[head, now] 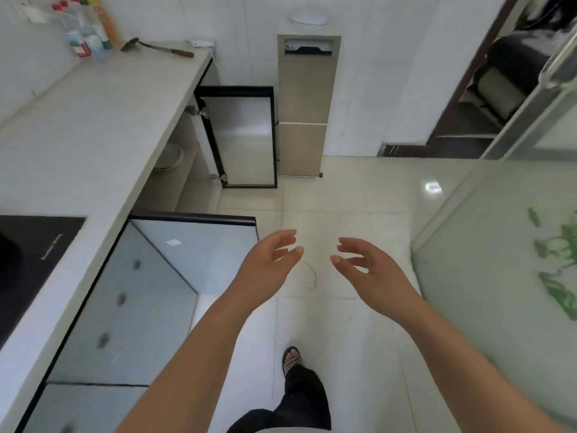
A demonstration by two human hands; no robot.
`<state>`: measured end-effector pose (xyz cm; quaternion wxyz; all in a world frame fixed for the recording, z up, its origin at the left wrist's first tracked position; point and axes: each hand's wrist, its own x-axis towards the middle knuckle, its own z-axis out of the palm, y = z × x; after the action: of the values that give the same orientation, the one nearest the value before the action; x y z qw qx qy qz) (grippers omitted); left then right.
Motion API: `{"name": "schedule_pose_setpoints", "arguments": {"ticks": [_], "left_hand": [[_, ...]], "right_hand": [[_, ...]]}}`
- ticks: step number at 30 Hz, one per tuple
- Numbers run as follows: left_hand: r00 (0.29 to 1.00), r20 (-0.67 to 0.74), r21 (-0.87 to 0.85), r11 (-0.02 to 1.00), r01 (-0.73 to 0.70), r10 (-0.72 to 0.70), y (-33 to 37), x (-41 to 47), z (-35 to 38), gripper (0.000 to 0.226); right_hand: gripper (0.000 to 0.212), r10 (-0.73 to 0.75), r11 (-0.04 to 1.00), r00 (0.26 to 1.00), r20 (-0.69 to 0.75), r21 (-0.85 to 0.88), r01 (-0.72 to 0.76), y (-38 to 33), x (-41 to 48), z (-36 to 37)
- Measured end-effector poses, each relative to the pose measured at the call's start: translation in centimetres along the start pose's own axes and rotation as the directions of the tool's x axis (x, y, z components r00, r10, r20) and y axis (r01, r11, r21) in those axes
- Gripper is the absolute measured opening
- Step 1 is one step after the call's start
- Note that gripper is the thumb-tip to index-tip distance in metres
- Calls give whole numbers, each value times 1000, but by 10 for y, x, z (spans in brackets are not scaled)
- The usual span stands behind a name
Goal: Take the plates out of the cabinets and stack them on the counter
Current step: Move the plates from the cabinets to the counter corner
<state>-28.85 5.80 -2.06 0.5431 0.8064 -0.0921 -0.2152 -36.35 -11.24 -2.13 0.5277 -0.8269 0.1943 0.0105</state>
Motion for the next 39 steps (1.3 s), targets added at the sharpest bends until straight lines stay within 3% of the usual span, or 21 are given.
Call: {"name": "schedule_pose_setpoints", "arguments": {"ticks": [10,16,21,27,31,35,39], "left_hand": [[996,-81,21,999,33,-31,61,186,-21,42],[979,-196,105,991,78,-56,67,277,-41,43],[925,-366,0,995,105,-98,81,369,-30,34],[909,-390,-42,989,144,-149,115,483,-11,36],[862,-461,-53,976,212,-213,108,521,-32,37],[772,-567,-93,953,287,-288,85,552,-79,36],[721,-617,-147,946,289,-316,65,598,-132,35]], "right_hand": [[46,-58,998,998,37,-20,58,-42,200,-60],[46,-114,992,972,203,-33,123,-56,322,-62],[48,-133,978,922,363,-100,180,-61,431,-89],[44,-131,962,881,455,-157,224,-79,567,-115],[42,-151,946,819,553,-161,283,-105,635,-88],[46,-189,911,727,660,-159,380,-139,695,-45],[51,-227,871,652,723,-150,469,-176,758,1]]}}
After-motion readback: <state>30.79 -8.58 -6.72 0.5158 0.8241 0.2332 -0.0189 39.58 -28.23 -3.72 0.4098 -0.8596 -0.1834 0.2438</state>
